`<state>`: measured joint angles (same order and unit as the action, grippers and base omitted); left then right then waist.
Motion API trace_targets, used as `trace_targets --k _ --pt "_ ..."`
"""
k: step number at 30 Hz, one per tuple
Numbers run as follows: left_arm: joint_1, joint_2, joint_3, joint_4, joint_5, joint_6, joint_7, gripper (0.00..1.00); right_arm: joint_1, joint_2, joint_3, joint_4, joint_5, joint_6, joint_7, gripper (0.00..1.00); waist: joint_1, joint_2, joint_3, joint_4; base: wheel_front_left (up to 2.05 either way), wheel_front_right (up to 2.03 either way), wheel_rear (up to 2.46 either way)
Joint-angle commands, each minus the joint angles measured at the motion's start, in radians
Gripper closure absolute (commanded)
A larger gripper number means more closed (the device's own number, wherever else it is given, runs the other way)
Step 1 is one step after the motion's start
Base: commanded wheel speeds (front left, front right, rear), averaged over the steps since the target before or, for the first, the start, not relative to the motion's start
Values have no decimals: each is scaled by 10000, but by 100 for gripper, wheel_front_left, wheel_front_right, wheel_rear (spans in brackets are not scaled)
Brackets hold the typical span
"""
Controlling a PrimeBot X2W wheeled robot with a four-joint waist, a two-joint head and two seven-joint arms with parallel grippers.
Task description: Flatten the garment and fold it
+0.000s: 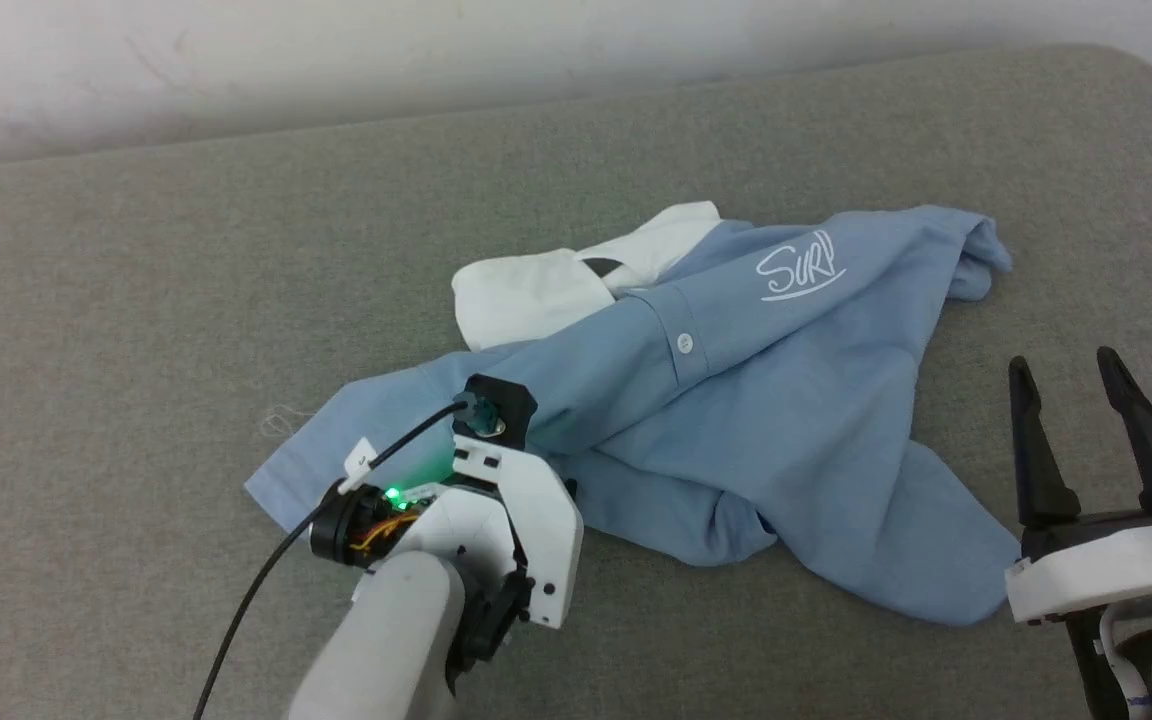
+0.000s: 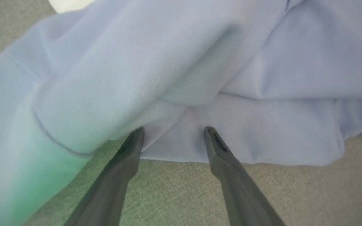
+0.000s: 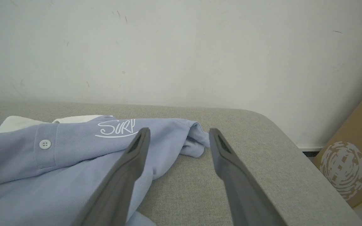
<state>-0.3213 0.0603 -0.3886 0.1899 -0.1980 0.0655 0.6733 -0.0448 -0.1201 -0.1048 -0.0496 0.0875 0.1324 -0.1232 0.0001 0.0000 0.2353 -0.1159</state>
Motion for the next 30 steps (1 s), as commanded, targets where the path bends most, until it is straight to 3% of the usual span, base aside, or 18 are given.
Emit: trace_targets --k 1,3,4,5,6,18,23,30 --pt "44 104 -125 302 49 -20 218 0 -125 76 12 9 -51 -17 -81 0 -1 0 216 -170 0 0 0" --pt "150 141 -237 447 11 -121 330 0 -148 110 1 58 -70 -17 -115 0 -1 0 221 -129 0 0 0" --pt "215 151 -287 505 -30 -179 384 11 -155 123 -12 81 -82 -17 -123 0 -1 0 205 -81 0 0 0" --pt "270 174 -341 554 -49 -234 418 64 -158 132 -23 102 -92 -17 -129 0 -1 0 174 -24 0 0 0" --pt "304 195 -382 592 -60 -279 407 100 -158 132 -28 118 -105 -17 -135 0 -1 0 135 37 0 0 0" --pt "768 507 -219 -169 -318 -375 -600 100 77 90 46 199 -192 -17 8 0 -1 0 -860 781 0 0 0" --pt "1821 1211 49 -1498 -717 -527 -279 100 320 91 27 309 -235 -17 220 0 -1 0 -1568 1102 0 0 0" --pt "3810 2472 1133 -3662 -1317 -100 551 100 597 195 -140 594 -417 -17 569 0 -1 0 -2169 1411 0 0 0"
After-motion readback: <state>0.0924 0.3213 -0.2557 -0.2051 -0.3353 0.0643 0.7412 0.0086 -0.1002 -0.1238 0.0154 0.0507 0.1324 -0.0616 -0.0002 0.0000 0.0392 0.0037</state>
